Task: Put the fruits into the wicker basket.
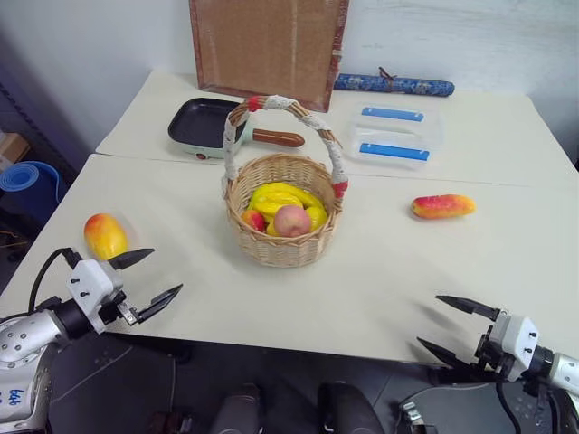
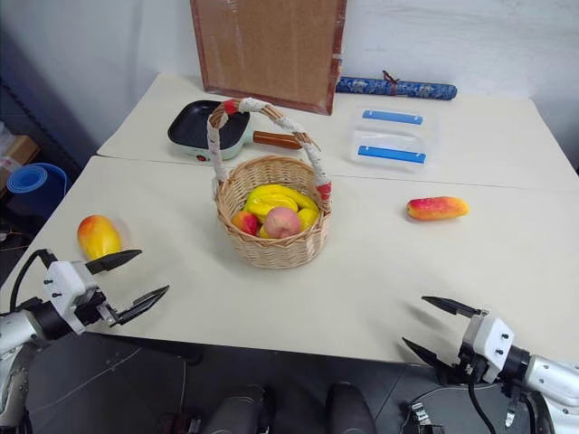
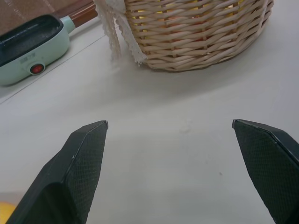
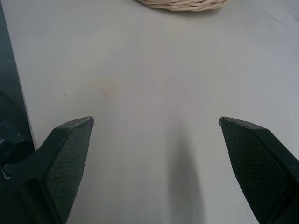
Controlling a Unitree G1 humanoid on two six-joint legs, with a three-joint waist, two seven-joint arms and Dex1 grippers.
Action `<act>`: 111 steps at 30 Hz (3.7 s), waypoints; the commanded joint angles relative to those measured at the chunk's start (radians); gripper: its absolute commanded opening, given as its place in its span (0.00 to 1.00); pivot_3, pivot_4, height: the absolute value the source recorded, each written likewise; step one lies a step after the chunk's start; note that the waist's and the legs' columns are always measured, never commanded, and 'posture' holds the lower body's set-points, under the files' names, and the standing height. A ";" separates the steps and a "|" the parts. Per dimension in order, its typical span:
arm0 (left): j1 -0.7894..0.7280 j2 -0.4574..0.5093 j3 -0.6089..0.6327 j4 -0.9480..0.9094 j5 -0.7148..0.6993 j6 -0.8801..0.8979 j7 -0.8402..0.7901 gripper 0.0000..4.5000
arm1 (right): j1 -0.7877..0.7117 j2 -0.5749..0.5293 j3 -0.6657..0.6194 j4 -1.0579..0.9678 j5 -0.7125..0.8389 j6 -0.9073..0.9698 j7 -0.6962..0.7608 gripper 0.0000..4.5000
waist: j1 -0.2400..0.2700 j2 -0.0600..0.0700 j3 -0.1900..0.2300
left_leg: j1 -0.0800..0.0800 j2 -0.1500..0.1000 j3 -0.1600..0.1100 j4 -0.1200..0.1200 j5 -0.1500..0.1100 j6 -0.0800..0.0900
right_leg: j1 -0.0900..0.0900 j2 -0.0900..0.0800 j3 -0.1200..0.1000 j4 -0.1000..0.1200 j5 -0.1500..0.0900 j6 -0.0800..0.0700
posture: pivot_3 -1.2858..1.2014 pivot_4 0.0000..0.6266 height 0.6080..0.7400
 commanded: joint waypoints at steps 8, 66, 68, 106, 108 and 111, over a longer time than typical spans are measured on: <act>0.058 0.030 0.049 -0.053 -0.099 0.079 -0.060 1.00 | -0.048 0.006 0.023 -0.060 0.055 0.044 0.037 0.99 | -0.001 0.000 0.000 | 0.000 0.000 0.000 0.000 0.000 0.000 | 0.000 0.000 0.000 -0.002 0.000 0.000 | 0.52 0.24 1.00; -0.959 0.015 -0.494 0.074 -0.055 0.679 0.031 0.71 | -0.221 0.108 0.094 -0.627 0.100 0.370 -0.329 1.00 | 0.028 -0.002 0.003 | -0.014 0.006 0.003 0.016 0.004 -0.006 | -0.013 0.002 -0.036 0.012 0.004 -0.005 | 0.52 0.24 1.00; -1.037 -0.071 -0.516 0.131 -0.022 0.725 0.124 0.71 | -0.207 0.114 0.101 -0.654 0.090 0.374 -0.345 1.00 | 0.025 -0.002 0.003 | -0.014 0.005 0.006 0.016 0.005 -0.004 | -0.014 0.003 -0.035 0.013 0.005 -0.003 | 0.52 0.24 1.00; -0.425 0.144 -0.026 -0.011 -0.330 0.414 -0.370 0.99 | -1.064 -0.197 0.235 0.771 -0.378 0.150 -0.025 1.00 | -0.020 0.014 0.013 | -0.005 0.018 0.021 0.015 0.001 -0.004 | -0.017 0.000 -0.028 0.014 0.011 -0.007 | 0.52 0.24 1.00; -0.428 0.135 -0.029 -0.037 -0.337 0.424 -0.350 0.99 | -1.202 -0.162 0.297 0.905 -0.434 0.154 -0.014 1.00 | -0.024 0.014 0.013 | -0.006 0.018 0.021 0.015 0.001 -0.005 | -0.018 0.001 -0.029 0.013 0.011 -0.007 | 0.52 0.24 1.00; -0.423 0.128 -0.031 -0.067 -0.348 0.439 -0.328 0.99 | -1.334 -0.111 0.379 1.064 -0.531 0.148 -0.045 1.00 | -0.028 0.014 0.013 | -0.008 0.018 0.024 0.015 -0.001 -0.005 | -0.019 0.001 -0.029 0.013 0.012 -0.005 | 0.52 0.24 1.00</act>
